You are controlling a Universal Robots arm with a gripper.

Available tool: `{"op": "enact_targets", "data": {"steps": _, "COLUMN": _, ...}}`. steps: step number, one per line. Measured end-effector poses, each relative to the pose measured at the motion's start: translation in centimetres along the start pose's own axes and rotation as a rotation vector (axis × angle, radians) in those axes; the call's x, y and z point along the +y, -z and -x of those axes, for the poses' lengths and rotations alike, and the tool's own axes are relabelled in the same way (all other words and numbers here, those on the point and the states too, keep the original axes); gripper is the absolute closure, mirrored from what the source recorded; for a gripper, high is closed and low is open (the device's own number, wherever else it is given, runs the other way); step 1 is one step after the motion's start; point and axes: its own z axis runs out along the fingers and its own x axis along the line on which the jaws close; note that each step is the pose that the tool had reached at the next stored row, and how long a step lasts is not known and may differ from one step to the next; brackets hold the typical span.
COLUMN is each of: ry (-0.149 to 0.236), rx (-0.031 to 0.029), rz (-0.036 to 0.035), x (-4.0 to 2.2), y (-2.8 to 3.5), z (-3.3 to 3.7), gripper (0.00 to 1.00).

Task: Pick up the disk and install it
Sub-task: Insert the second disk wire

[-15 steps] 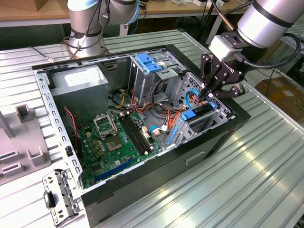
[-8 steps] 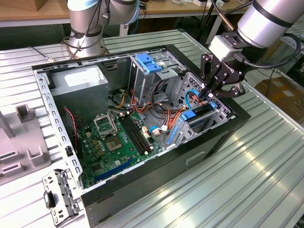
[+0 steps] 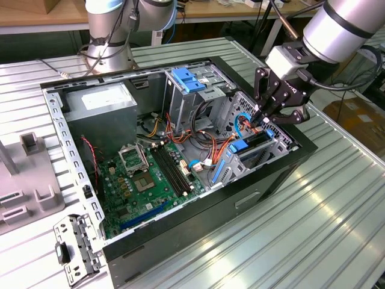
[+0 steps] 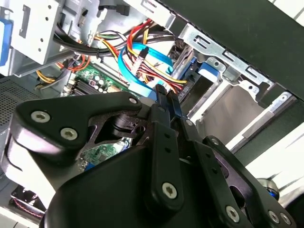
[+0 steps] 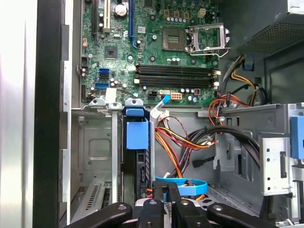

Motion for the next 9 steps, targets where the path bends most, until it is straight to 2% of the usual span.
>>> {"op": "enact_targets", "data": {"steps": 9, "ry": 0.000, "rx": -0.0013, "rz": 0.0001, "x": 0.17, "y": 0.01, "z": -0.16, "gripper": 0.84}}
